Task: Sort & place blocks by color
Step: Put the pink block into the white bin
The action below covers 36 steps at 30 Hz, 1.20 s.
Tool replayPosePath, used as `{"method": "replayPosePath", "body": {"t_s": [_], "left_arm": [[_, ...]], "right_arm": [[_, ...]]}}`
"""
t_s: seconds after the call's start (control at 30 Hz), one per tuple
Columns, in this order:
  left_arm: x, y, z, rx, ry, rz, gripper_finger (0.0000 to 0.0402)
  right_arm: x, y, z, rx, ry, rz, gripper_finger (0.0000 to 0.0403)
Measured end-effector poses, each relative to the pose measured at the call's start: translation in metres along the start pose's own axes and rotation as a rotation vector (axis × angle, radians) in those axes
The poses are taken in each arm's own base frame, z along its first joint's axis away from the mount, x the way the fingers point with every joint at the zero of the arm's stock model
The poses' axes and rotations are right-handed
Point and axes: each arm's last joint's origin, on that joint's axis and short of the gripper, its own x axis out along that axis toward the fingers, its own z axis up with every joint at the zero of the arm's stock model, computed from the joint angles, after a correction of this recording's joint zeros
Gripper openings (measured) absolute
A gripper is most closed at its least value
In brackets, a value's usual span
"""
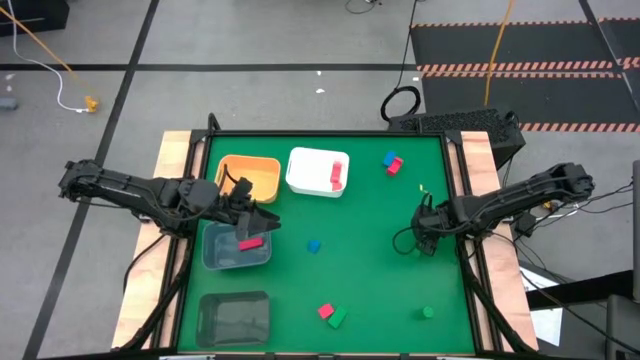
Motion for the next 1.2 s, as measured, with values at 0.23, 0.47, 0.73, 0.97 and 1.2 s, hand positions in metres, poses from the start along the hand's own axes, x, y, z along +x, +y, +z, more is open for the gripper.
{"method": "replayPosePath", "body": {"t_s": [0.23,0.47,0.73,0.97,1.2], "left_arm": [[0.0,0.0,0.0,-0.003,0.001,0.002,0.0234],[0.0,0.0,0.0,-0.003,0.001,0.001,0.0234],[0.0,0.001,0.001,0.057,-0.003,0.005,0.0235],[0.0,0.008,0.011,0.123,-0.057,0.053,0.0234],[0.01,0.016,0.021,0.215,-0.104,0.088,0.0234]], "right_arm": [[0.003,0.001,0.001,0.03,-0.011,0.026,0.0191],[0.001,0.013,0.012,0.084,-0.125,0.144,0.0115],[-0.009,0.032,0.033,0.246,-0.344,0.372,0.0115],[-0.048,0.052,0.065,0.316,-0.875,0.64,0.0115],[-0.097,0.053,0.078,0.128,-1.461,0.576,0.0115]]}}
